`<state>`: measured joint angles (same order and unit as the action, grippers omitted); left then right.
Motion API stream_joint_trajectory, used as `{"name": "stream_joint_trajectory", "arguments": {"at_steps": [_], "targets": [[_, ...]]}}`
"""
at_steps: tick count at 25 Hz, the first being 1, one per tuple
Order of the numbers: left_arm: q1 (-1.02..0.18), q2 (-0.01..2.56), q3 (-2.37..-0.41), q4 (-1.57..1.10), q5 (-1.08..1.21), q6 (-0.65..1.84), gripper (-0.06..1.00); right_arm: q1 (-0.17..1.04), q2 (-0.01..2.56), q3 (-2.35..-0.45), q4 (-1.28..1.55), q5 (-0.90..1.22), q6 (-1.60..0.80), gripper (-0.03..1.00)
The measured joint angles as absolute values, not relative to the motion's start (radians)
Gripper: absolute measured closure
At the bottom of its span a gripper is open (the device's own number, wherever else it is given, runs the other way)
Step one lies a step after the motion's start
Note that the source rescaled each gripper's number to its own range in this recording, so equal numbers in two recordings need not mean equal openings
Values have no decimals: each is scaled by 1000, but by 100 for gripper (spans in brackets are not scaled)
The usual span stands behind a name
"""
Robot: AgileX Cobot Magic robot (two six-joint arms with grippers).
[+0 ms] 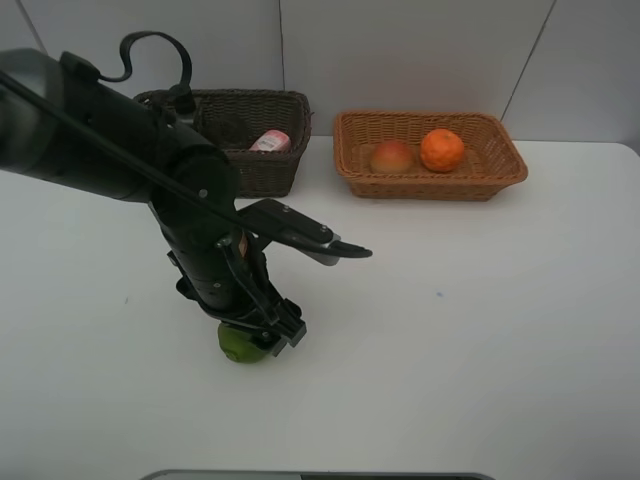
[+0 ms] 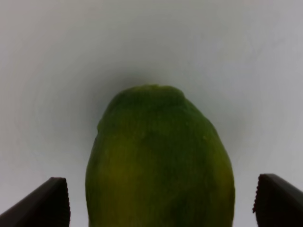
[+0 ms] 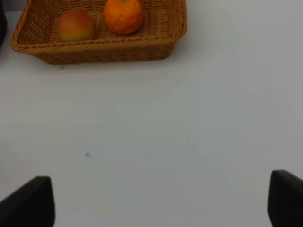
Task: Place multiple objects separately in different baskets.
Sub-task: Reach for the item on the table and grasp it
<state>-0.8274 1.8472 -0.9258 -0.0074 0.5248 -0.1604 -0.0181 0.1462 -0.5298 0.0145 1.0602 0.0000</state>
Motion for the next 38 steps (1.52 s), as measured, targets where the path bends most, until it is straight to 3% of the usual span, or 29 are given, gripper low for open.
{"name": "stream_joint_trajectory", "arguments": {"at_steps": [38], "targets": [[-827, 1902, -926, -13, 512, -160, -6, -18, 146, -530, 15, 1060, 0, -3]]}}
